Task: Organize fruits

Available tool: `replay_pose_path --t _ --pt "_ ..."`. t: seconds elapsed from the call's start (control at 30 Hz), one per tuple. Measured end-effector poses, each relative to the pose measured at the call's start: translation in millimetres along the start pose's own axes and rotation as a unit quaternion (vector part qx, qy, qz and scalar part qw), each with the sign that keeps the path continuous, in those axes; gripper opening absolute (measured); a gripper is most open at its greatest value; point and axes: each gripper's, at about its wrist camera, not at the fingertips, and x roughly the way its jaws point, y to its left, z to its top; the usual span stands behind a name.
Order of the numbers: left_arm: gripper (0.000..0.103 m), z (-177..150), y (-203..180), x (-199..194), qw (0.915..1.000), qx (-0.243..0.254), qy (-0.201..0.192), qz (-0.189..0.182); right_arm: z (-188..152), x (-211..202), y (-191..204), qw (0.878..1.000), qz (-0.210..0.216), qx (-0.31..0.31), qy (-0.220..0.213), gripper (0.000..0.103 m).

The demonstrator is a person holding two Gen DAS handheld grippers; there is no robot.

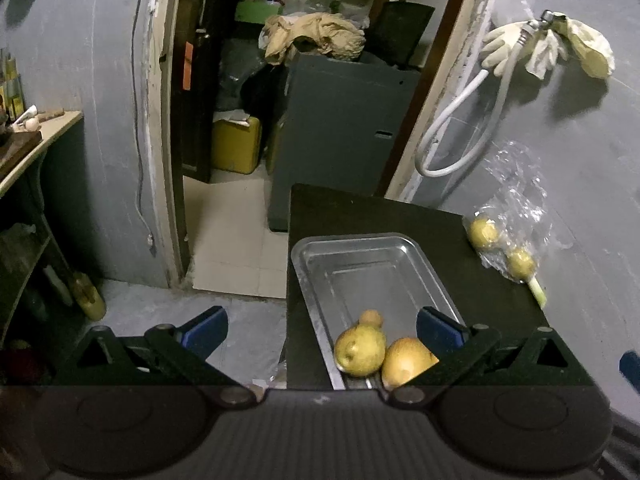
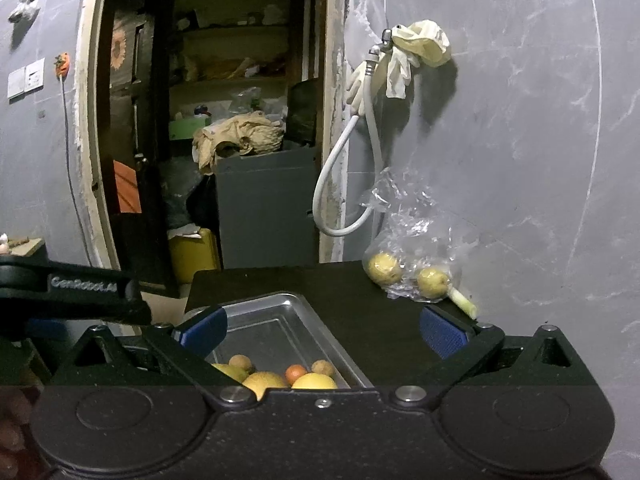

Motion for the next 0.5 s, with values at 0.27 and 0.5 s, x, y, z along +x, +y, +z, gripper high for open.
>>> replay_pose_path --t 0.27,0.5 --pt "0.102 -20 7 -29 0.9995 0.019 -0.022 -0.015 0 -31 -3 1.000 -0.009 -0.016 -0.012 0.102" --pt "0.102 -28 10 -39 0.9987 0.034 -0.027 -0.027 -4 -55 -8 0.999 -0.020 -0.028 -0.019 0.102"
